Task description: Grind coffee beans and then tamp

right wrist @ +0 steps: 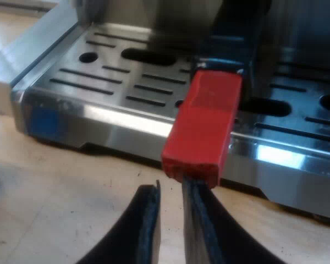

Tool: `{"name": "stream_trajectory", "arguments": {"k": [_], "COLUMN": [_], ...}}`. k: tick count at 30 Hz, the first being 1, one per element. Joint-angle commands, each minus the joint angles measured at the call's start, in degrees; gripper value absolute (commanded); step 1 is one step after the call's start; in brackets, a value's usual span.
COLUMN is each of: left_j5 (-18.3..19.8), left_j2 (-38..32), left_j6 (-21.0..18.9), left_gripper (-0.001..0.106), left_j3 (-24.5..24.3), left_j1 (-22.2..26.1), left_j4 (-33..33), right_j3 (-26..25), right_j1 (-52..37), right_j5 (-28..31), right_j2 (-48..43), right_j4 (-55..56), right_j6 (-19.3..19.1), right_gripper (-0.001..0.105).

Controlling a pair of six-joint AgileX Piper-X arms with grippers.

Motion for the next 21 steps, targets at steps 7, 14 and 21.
{"name": "stream_trajectory", "arguments": {"k": [7, 14, 21], "left_j5": [0.9, 0.9, 0.9], "left_j2": [-0.1, -0.1, -0.1], "left_j6": [0.3, 0.3, 0.3], "left_gripper": [0.090, 0.090, 0.090], "left_j3": [-0.1, -0.1, -0.1], "left_j1": [0.0, 0.0, 0.0], "left_j4": [-1.2, -1.1, -1.1], "right_j3": [-0.1, -0.1, -0.2], "right_j1": [-0.1, -0.1, -2.9], "right_j5": [3.9, 6.9, 7.6], "right_j2": [2.3, 4.0, 4.0], "right_j4": [-4.5, -7.1, -10.0], "right_j6": [0.1, -0.7, -1.3], "right_gripper": [0.016, 0.016, 0.016]}}
